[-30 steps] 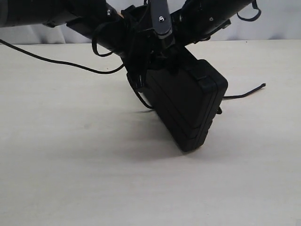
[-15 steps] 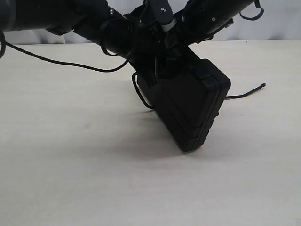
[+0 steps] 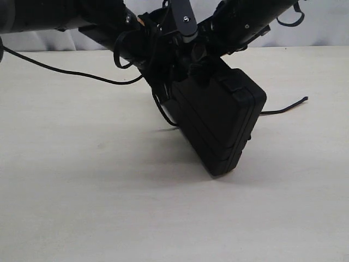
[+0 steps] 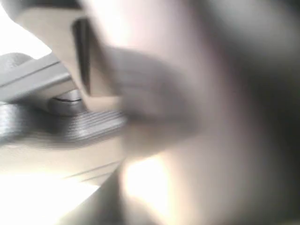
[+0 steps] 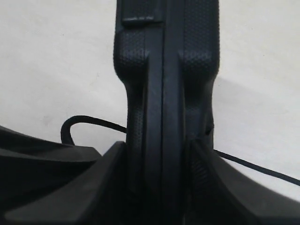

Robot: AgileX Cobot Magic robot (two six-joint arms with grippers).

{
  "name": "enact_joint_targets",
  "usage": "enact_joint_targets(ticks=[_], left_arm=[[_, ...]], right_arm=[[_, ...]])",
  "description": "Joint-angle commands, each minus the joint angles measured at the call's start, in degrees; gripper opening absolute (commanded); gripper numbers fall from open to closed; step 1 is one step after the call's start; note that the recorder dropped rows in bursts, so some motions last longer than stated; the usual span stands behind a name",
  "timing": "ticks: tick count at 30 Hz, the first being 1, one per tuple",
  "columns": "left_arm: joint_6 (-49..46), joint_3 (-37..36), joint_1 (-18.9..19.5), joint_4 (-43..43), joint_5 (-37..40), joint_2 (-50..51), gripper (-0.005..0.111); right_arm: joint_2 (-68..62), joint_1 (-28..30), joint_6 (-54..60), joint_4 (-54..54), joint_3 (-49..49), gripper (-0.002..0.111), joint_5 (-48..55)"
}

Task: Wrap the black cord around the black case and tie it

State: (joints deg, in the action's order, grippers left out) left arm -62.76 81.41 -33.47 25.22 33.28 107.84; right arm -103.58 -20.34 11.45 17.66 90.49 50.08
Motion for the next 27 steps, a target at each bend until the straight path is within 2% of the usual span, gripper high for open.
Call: enact_joint_targets(ticks=[1,7,10,14,16,19,20,22,23,25,26,27], left_arm=[[-10.4,-1.3,-0.1,11.5,1.6,3.4,0.0],[-11.0,-1.3,-0.5,11.5,0.5,3.4,0.0],[-13.9,-1.3,-0.5,18.5,1.3,3.4,0.0],[-13.7,-1.3,-0.4,13.7,4.9,0.8,0.0],[-13.6,-1.3,-0.4,6.7,8.1,0.2,0.0],[-9.5,-1.3,-0.4,3.8,8.8,0.2,0.0],[-6.1,-1.3,-0.4,-1.4,9.3,0.2,0.002],[2.1,-1.3,-0.4,-10.1,9.6,0.2,0.008],[2.2,-1.3,-0.4,-9.5,8.7,0.2,0.016],[2.2,-1.2,-0.5,-7.5,6.6,0.2,0.052],[2.2,-1.2,-0.5,-6.3,5.5,0.2,0.063],[2.2,-1.2,-0.5,-4.6,5.5,-0.1,0.063]], right_arm=[[2.5,-1.1,-0.8,8.6,1.5,0.041,-0.6],[2.5,-1.1,-0.7,10.3,1.5,0.041,-0.8],[2.5,-1.1,-0.7,10.3,1.5,0.041,-0.8],[2.5,-1.1,-0.7,10.3,1.5,0.041,-0.8],[2.5,-1.1,-0.7,10.2,1.5,0.041,-0.8],[2.5,-1.1,-0.7,10.2,1.3,0.041,-0.2],[2.4,-1.1,-0.7,10.2,1.3,0.041,-0.1],[2.4,-1.1,-0.7,10.2,1.3,0.041,-0.1],[2.4,-1.1,-0.7,10.2,1.3,0.041,0.0],[2.4,-1.1,-0.7,10.2,1.3,0.041,0.5],[2.4,-1.1,-0.7,9.9,1.3,0.041,0.6],[2.4,-1.1,-0.7,9.9,1.3,0.041,0.6]])
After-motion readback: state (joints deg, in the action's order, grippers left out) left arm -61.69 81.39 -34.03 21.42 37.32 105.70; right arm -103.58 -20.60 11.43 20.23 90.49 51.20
